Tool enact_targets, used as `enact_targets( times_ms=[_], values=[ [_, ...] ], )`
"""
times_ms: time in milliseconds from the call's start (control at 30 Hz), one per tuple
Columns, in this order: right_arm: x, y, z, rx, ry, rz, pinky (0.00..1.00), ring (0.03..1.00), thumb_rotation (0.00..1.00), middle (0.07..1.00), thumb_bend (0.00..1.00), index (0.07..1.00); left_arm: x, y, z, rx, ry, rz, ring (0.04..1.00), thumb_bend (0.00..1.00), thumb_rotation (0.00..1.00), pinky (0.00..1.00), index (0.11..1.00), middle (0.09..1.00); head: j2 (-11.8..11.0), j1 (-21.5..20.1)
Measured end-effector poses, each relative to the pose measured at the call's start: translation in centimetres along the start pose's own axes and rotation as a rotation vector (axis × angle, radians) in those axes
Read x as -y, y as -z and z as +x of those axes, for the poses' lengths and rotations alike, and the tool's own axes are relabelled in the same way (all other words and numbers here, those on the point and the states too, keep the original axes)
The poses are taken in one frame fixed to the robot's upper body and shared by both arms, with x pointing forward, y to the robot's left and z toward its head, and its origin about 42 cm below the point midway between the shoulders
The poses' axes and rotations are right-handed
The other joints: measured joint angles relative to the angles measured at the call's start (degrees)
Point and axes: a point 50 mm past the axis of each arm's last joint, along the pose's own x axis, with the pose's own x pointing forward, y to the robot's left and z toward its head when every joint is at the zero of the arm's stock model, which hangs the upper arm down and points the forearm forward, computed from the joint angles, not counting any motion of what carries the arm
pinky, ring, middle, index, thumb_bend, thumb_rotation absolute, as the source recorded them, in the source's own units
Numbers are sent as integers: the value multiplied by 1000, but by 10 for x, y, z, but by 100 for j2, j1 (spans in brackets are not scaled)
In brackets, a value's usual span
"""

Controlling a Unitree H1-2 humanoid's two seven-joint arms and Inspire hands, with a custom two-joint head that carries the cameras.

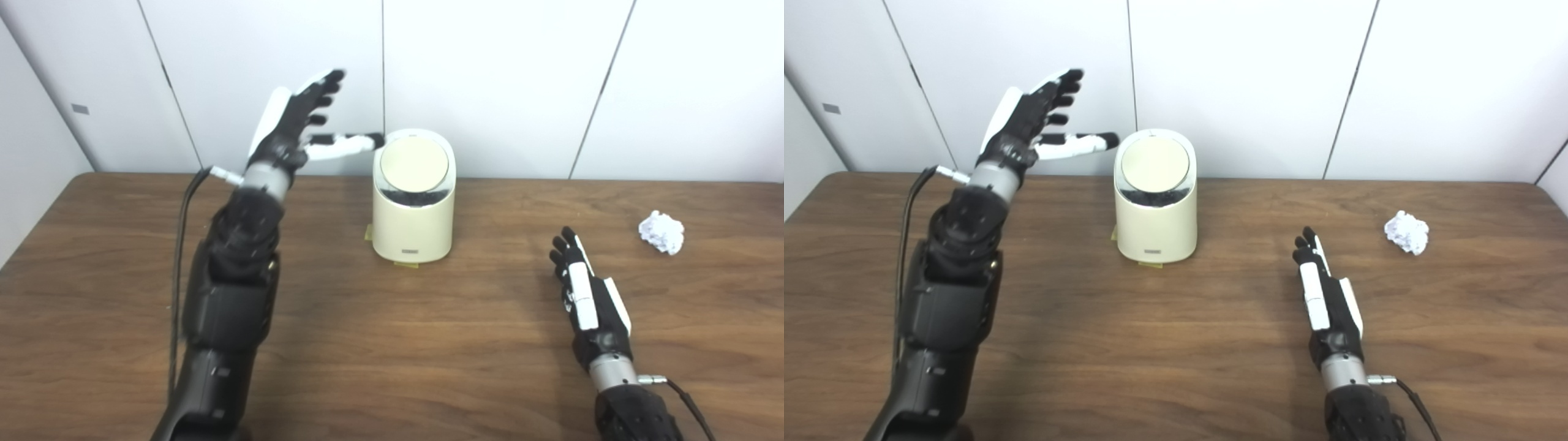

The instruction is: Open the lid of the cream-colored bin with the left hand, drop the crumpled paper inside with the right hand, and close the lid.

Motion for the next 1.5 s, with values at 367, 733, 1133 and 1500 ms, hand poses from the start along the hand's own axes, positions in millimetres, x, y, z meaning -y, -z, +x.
enact_targets(
  times_ms=[367,733,1133,1500],
  values=[
    [-4,0,-1,2,7,11,1000,961,1000,969,651,1000,37,-5,30,-39,113,173,872,929,102,724,909,902,26,9],
    [-8,1,-1,5,10,15,1000,965,1000,974,658,1000,37,-12,47,11,143,443,927,930,1,806,934,942,26,26],
    [-10,3,-1,15,11,12,1000,963,1000,973,652,1000,38,-18,58,95,129,590,900,923,0,826,909,907,9,0],
    [-14,3,-1,14,21,25,1000,960,1000,972,651,1000,48,-20,60,164,117,676,904,946,0,882,916,903,35,-61]
  ],
)
